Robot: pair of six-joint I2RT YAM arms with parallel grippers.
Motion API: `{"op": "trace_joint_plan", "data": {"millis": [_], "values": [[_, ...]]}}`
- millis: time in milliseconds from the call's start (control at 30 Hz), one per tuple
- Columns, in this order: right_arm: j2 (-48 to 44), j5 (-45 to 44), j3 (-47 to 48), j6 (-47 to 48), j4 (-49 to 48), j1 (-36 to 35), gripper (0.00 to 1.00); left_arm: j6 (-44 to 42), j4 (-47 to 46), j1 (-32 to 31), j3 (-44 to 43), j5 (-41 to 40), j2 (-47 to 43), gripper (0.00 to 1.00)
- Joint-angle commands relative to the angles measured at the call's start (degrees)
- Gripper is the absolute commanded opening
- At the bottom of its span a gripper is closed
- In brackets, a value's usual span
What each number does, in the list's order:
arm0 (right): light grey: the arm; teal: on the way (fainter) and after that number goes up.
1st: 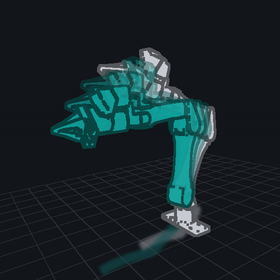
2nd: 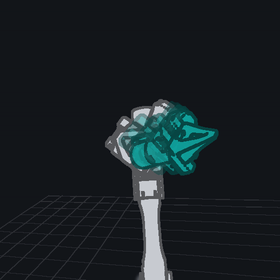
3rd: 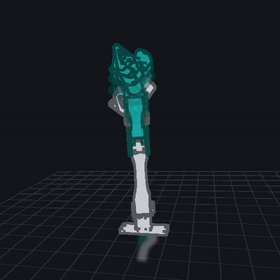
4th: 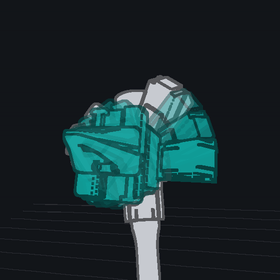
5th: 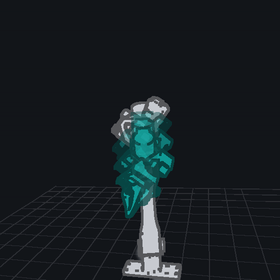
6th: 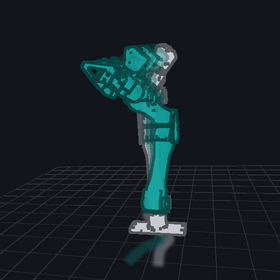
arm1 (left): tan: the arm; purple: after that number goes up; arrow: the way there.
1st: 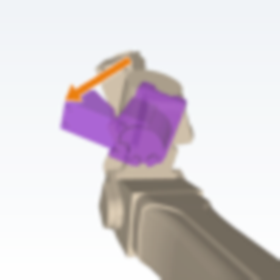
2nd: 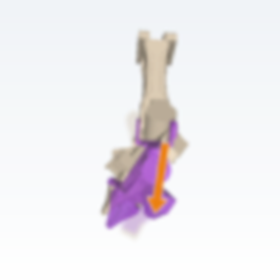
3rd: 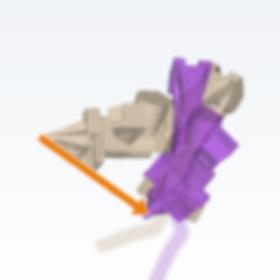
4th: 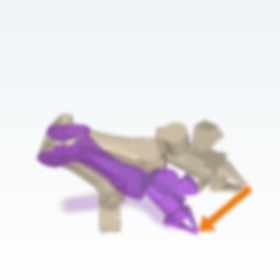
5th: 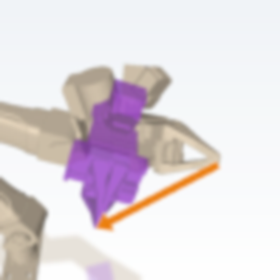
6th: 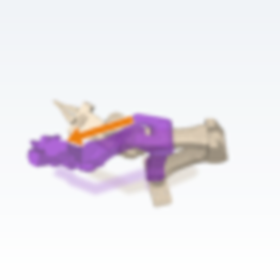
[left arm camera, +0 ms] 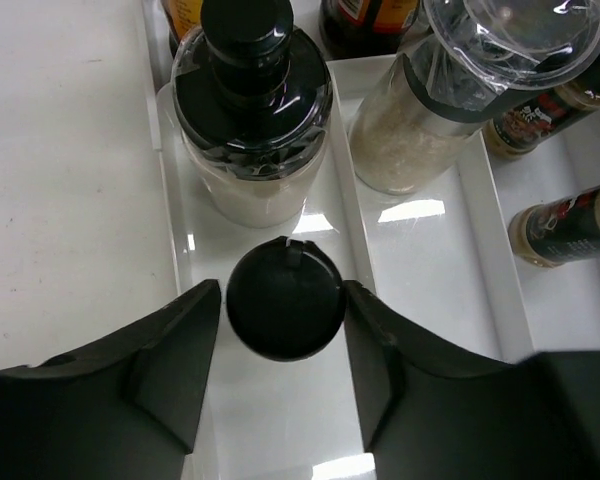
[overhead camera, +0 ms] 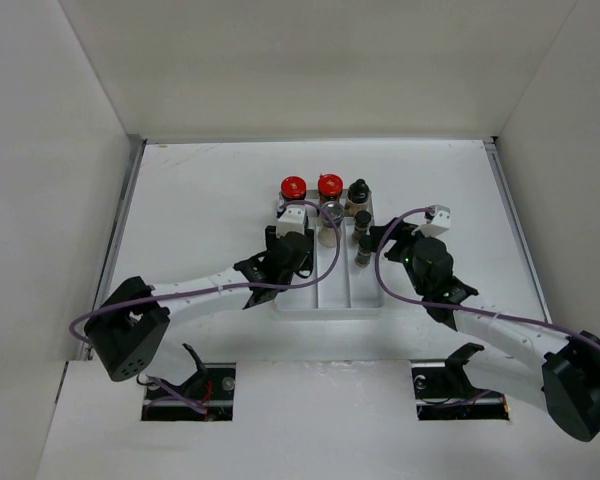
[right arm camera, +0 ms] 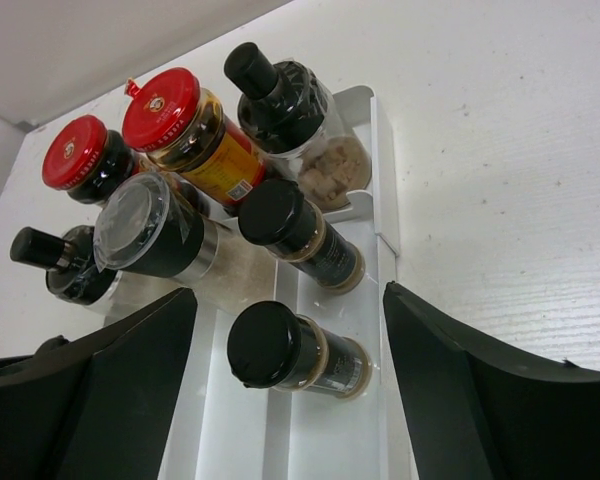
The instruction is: Organize the condiment bottles
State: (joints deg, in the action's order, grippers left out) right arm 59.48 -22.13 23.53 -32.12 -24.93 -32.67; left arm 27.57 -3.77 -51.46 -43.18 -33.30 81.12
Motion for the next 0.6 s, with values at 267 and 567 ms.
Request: {"op": "trace_joint_plan", "data": {"millis": [267,567], "values": [[-3.6,-2.8,-0.1,0.8,-2.9,0.0,0.9,-3.9,-3.2,-0.8,-2.5,-2.3,-9.3,1.0],[-5.7,-10.8,-0.5,1.7,-2.0,0.1,1.0,-6.7,-3.8,1.4,-0.4,-4.8,-23.6,1.0]]}}
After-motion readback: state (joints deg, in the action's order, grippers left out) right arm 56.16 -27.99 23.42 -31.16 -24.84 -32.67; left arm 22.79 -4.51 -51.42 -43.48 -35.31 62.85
